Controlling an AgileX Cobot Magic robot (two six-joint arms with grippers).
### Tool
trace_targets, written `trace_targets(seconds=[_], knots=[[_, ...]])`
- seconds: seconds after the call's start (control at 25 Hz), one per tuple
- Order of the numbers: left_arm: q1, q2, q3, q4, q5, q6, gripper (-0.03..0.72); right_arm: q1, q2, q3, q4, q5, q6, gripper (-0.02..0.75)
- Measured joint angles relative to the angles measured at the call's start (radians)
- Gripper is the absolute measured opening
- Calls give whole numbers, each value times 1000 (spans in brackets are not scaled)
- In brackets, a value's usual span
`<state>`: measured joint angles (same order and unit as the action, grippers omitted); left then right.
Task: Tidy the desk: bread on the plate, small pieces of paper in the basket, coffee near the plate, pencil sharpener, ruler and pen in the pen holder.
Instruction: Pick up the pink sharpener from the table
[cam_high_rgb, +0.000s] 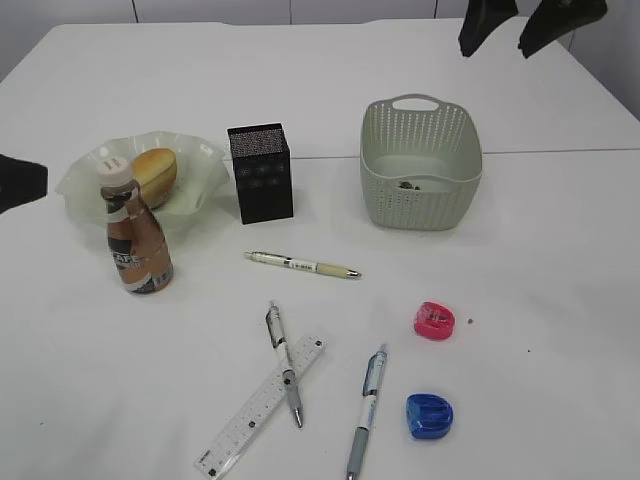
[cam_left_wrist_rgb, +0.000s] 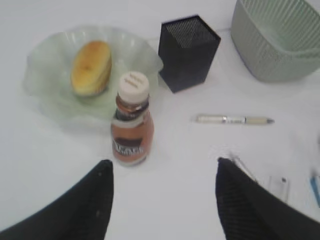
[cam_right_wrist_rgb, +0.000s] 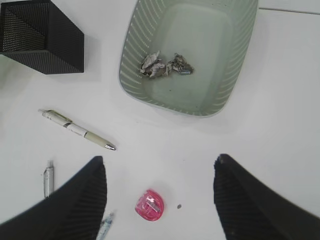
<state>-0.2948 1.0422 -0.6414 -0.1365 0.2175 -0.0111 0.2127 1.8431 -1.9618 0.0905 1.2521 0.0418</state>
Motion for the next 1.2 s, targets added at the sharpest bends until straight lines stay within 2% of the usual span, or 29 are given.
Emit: trace_targets(seconds=[0.2,0.44,0.56,0.64,0.8,1.0,1.2], knots=[[0,-13,-145,26,361,-9,470,0,0,2,43,0,15,492],[0,49,-288,225,710,-196,470,0,-4,41,73,0,17,492],[0,90,-334,297,866,-237,470,2,-13,132,91,-2,17,492],[0,117,-354,308,937,-246,470,13,-23,205,91,-4,17,492],[0,154,-362,314,999,-249,470,71,-32,314,91,-6,18,491],[0,160,-362,314,1007,-250,470,168,-22,348,68,-8,22,491],[0,160,-362,306,1010,-250,470,197,26,351,16,-12,-66,491]])
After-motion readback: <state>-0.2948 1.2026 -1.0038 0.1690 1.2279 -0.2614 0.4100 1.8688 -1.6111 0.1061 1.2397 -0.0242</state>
